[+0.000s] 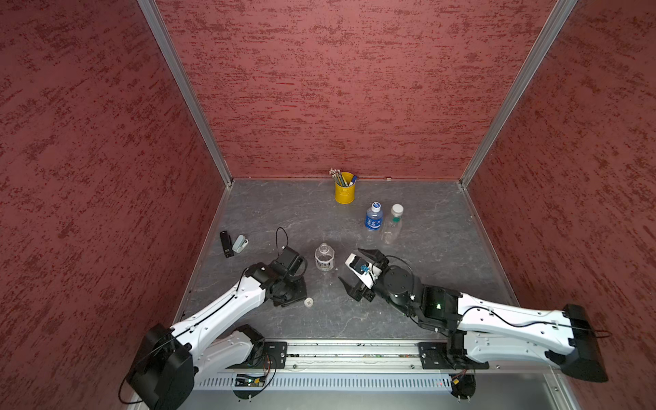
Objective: Screw on the bottle caps
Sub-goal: Place the plastic bottle at the center of the board, then screw the bottle cap onto the plastic bottle.
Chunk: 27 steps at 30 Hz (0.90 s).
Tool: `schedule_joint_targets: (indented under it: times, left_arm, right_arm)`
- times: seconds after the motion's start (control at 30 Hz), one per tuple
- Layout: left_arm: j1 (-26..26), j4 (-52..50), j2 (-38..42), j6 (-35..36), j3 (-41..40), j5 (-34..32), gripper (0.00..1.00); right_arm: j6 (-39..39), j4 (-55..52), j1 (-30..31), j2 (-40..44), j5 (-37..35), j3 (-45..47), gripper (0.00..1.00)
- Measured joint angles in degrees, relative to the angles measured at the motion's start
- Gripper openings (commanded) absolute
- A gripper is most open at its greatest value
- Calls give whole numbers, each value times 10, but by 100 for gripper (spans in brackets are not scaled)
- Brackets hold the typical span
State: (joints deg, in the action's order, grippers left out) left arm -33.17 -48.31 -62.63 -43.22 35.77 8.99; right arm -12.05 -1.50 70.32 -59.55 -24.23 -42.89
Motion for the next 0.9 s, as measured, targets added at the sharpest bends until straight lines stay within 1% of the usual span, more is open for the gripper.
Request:
schedule_joint_targets:
  times: [0.1, 0.27, 0.43, 0.6, 0.67, 0.77, 0.83, 0.9]
  left_arm:
    - [0, 28, -25, 0, -17, 6, 37]
    - [0, 76, -53, -2, -40, 15, 30]
    - [0, 115, -80, -9, -47, 17, 18]
    - [0, 126, -81, -10, -50, 17, 4]
    - [0, 124, -70, -9, -52, 14, 0]
    - [6, 101, -26, -9, -58, 9, 0]
    - [24, 80, 22, -3, -57, 10, 0]
    - [58, 60, 82, 9, -49, 17, 0]
  right_arm:
    - [0, 4, 0, 5, -5, 0, 96]
    - [1, 4, 0, 6, -7, 6, 96]
    - [2, -3, 0, 6, -7, 11, 96]
    - [2, -5, 0, 7, -7, 11, 96]
    - [2, -5, 0, 9, -7, 11, 96]
    - [2, -5, -1, 16, -7, 15, 97]
    - [2, -5, -4, 20, -6, 15, 98]
    - [2, -6, -11, 25, 1, 15, 98]
